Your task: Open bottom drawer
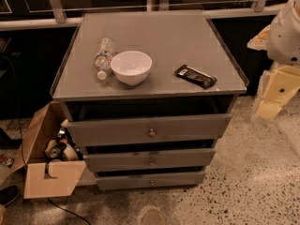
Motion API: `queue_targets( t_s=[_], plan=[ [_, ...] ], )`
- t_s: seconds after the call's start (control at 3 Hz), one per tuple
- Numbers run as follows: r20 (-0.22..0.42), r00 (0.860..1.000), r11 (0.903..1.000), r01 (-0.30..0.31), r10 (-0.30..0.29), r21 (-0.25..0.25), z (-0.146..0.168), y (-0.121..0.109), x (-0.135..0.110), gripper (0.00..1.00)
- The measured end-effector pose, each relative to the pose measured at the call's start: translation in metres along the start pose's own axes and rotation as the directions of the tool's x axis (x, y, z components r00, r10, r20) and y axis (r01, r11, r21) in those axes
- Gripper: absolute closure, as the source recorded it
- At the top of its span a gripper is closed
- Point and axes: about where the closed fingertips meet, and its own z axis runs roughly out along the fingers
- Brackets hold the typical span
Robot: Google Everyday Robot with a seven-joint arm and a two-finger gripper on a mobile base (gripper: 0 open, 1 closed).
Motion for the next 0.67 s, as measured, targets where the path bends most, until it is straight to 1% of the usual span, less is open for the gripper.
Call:
queue_targets(
  t_s=[0.33, 0.67],
  plan=[
    [0.000, 1.000, 1.0000, 0.000, 0.000, 0.000, 0.000, 0.000, 0.000, 0.00],
    [-0.004, 1.000, 0.9998, 0.012, -0.012, 0.014, 0.017, 0.009, 0.004, 0.00]
  ],
)
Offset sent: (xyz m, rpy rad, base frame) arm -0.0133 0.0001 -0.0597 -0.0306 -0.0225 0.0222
